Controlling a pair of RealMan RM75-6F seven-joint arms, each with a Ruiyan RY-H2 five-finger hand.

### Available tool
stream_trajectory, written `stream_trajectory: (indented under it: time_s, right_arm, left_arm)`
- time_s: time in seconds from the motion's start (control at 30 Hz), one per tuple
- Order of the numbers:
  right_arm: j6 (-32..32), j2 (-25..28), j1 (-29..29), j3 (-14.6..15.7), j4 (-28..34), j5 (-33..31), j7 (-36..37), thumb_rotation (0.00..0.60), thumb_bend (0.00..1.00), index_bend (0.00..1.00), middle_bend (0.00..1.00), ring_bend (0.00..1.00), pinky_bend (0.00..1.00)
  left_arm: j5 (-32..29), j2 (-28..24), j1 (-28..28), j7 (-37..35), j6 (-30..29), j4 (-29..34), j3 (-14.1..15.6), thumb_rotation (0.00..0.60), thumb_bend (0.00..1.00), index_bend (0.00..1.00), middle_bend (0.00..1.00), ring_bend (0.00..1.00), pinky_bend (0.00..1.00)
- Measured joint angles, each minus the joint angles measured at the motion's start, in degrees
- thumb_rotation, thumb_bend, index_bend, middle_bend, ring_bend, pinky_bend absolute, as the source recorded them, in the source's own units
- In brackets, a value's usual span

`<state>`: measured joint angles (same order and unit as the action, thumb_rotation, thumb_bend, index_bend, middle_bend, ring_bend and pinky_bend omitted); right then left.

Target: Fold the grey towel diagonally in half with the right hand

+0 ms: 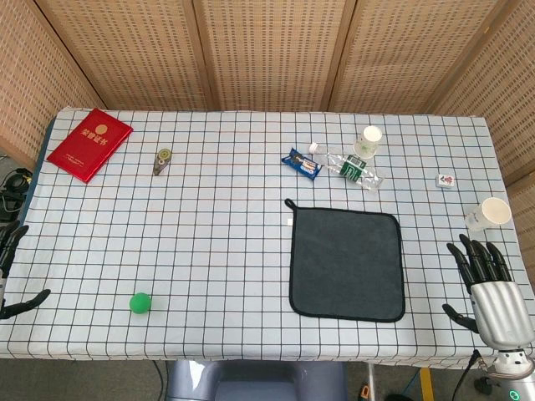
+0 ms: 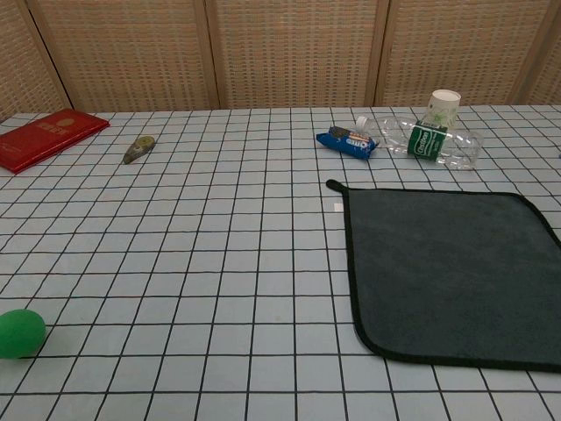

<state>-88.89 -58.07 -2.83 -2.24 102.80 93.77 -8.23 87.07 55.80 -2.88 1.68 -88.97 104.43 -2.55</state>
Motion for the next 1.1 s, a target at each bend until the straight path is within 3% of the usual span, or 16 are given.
stream_trajectory:
  time_s: [0.23, 0.47, 0.57, 0.83, 1.1]
  right_arm:
    - [2.8, 0.4, -0.5, 0.7, 0.5, -1.4, 1.0, 0.6, 0.0, 0.14, 0.0, 0.0, 0.0]
    - [9.3, -0.4, -2.3, 2.2, -1.5, -2.5, 2.9, 0.6, 0.0, 0.28, 0.0, 0.0, 0.0]
    - [12.1, -1.6, -3.4, 3.0, -4.2, -2.5, 4.9, 0.6, 0.06, 0.34, 0.0, 0.0, 0.0]
    - [14.5, -10.0, -5.3, 4.8, -15.4, 0.4, 8.4, 0.6, 0.26, 0.4, 0.0, 0.0, 0.0]
    - [17.9, -17.6, -6.6, 6.1, -23.0, 0.8, 8.6, 0.6, 0.29, 0.41, 0.01, 0.0, 0.0]
  left_arm:
    - [0.1, -0.1, -0.1, -0.1, 0.3, -0.1, 0.0, 0.6, 0.0, 0.0, 0.0, 0.0, 0.0]
    - [-0.3, -0.1, -0.3, 0.0, 0.3, 0.0, -0.5, 0.6, 0.0, 0.0, 0.0, 0.0, 0.0]
    - [-0.8, 0.0, -0.5, 0.3, 0.7, -0.1, -0.6, 0.6, 0.0, 0.0, 0.0, 0.0, 0.0]
    - [-1.9, 0.4, -1.2, 1.2, 2.1, -0.3, -1.0, 0.6, 0.0, 0.0, 0.0, 0.0, 0.0]
    - [-2.6, 0.6, -1.3, 1.4, 2.6, -0.5, -1.0, 0.6, 0.0, 0.0, 0.0, 0.0, 0.0]
